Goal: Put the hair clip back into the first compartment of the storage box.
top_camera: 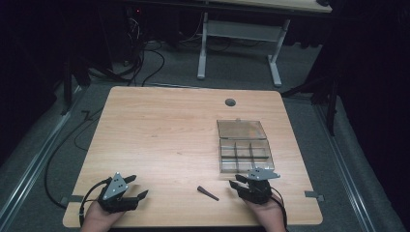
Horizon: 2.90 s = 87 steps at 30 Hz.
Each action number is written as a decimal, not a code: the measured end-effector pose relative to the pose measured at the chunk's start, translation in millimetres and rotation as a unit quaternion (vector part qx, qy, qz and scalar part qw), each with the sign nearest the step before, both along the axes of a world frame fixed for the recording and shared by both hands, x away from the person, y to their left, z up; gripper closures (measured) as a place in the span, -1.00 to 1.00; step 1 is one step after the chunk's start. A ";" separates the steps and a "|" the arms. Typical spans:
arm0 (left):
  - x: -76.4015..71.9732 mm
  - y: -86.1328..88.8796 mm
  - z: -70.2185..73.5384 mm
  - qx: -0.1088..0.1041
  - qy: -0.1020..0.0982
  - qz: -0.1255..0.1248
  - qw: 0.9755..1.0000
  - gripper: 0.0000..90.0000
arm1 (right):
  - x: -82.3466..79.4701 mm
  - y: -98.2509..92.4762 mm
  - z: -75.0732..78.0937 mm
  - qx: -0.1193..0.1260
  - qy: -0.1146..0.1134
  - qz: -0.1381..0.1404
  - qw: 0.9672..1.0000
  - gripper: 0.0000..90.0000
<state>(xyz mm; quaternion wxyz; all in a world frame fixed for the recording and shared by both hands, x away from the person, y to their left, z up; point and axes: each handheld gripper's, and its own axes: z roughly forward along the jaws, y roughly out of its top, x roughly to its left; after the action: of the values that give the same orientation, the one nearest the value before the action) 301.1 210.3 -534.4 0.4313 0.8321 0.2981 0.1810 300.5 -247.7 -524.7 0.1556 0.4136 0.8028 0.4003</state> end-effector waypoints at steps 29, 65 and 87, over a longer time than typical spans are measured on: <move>0.4 0.1 0.1 0.000 0.002 0.003 1.000 -0.34 | -11.7 59.9 -4.7 -0.014 0.012 0.117 0.993 0.48; 0.2 -0.2 0.1 0.002 0.001 0.003 1.000 -0.33 | -15.2 28.5 -3.7 -0.041 0.003 0.057 0.998 0.78; 0.1 -0.1 0.1 0.002 0.001 0.003 1.000 -0.33 | -13.4 -5.8 -4.3 -0.045 0.008 -0.007 0.999 0.78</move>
<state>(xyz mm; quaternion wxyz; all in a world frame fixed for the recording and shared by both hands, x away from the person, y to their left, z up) 301.2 210.2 -534.3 0.4290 0.8323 0.3003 0.1821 287.2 -253.5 -529.0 0.1705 0.4152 0.8180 0.3597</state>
